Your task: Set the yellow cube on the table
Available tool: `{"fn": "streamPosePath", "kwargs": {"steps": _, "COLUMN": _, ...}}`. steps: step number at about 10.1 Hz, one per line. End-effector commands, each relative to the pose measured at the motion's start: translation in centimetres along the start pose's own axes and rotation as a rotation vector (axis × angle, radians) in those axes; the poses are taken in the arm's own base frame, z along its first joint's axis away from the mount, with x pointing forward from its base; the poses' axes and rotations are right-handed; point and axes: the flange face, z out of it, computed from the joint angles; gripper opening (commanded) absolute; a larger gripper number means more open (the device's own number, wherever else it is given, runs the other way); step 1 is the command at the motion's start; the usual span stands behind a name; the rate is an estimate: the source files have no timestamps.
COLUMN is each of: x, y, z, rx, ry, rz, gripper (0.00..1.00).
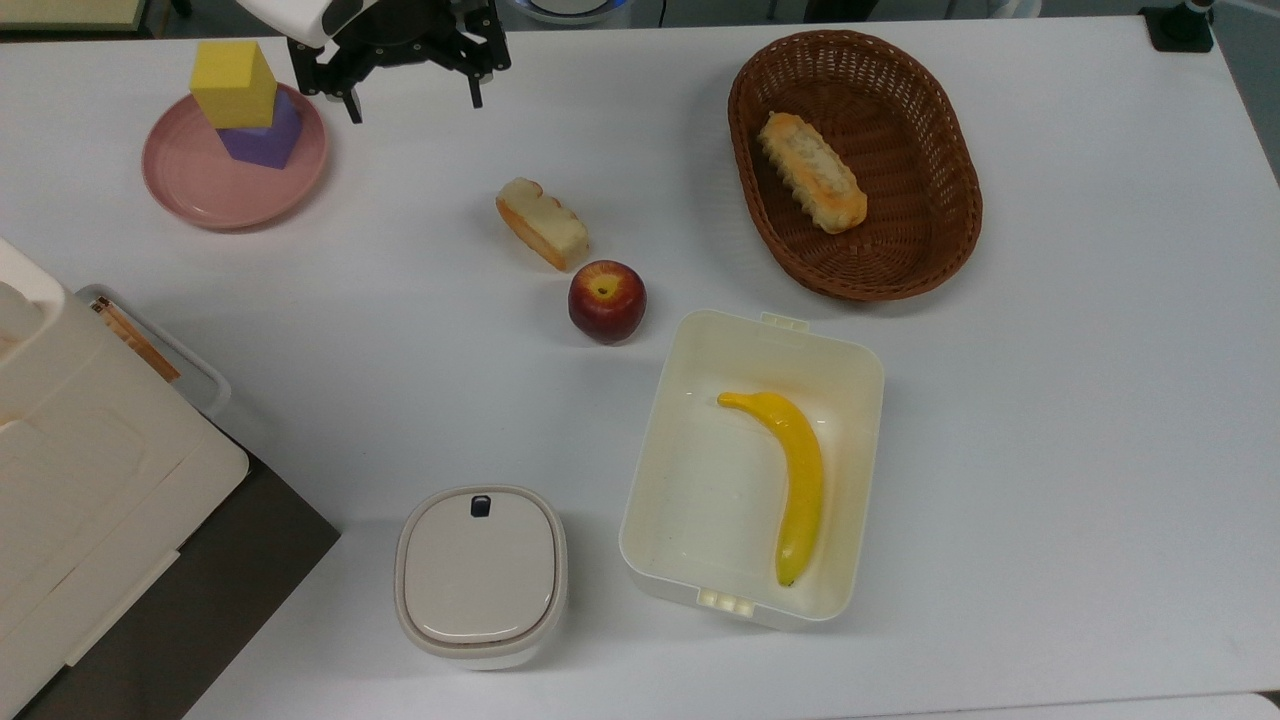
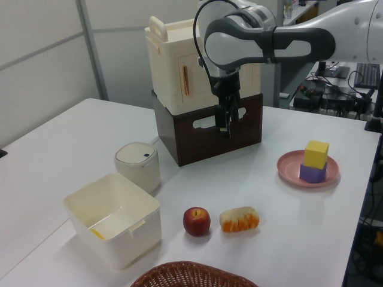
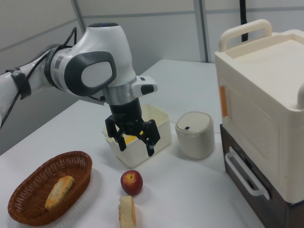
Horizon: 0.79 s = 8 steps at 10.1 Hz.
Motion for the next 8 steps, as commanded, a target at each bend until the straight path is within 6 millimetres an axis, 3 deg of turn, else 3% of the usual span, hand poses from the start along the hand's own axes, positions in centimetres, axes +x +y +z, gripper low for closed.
{"fn": "streamPosePath", "kwargs": {"steps": 1, "x": 0.4, "y": -1.3, "z": 0.2, "rx": 0.016, "ry": 0.011, "rz": -0.016, "gripper": 1.00}}
{"fn": "streamPosePath", "kwargs": {"steps": 4, "x": 0.5, "y": -1.5, "z": 0.5, "rx": 0.018, "ry": 0.004, "rz": -0.018, "gripper": 1.00}}
{"fn": "streamPosePath", "kwargs": {"steps": 8, "x": 1.4, "y": -4.0, "z": 3.1, "rx": 0.025, "ry": -0.076, "rz": -0.067, "gripper": 1.00}}
